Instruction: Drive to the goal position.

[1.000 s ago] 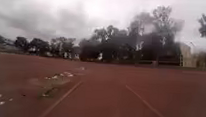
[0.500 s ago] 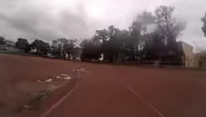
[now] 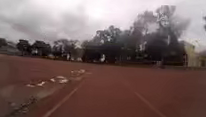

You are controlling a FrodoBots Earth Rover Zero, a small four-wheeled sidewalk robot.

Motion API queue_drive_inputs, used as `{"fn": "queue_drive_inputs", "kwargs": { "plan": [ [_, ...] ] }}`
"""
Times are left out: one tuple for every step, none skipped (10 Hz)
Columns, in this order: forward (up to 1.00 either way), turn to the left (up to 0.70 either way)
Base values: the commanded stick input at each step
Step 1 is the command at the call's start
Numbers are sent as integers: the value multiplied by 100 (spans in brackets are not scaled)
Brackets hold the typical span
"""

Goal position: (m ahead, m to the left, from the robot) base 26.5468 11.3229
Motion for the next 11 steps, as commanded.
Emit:
{"fn": "queue_drive_inputs", "kwargs": {
  "plan": [
    [100,0],
    [100,0],
    [100,0],
    [100,0],
    [100,0],
    [100,0],
    [100,0],
    [100,0],
    [100,0],
    [100,0],
    [100,0]
  ]
}}
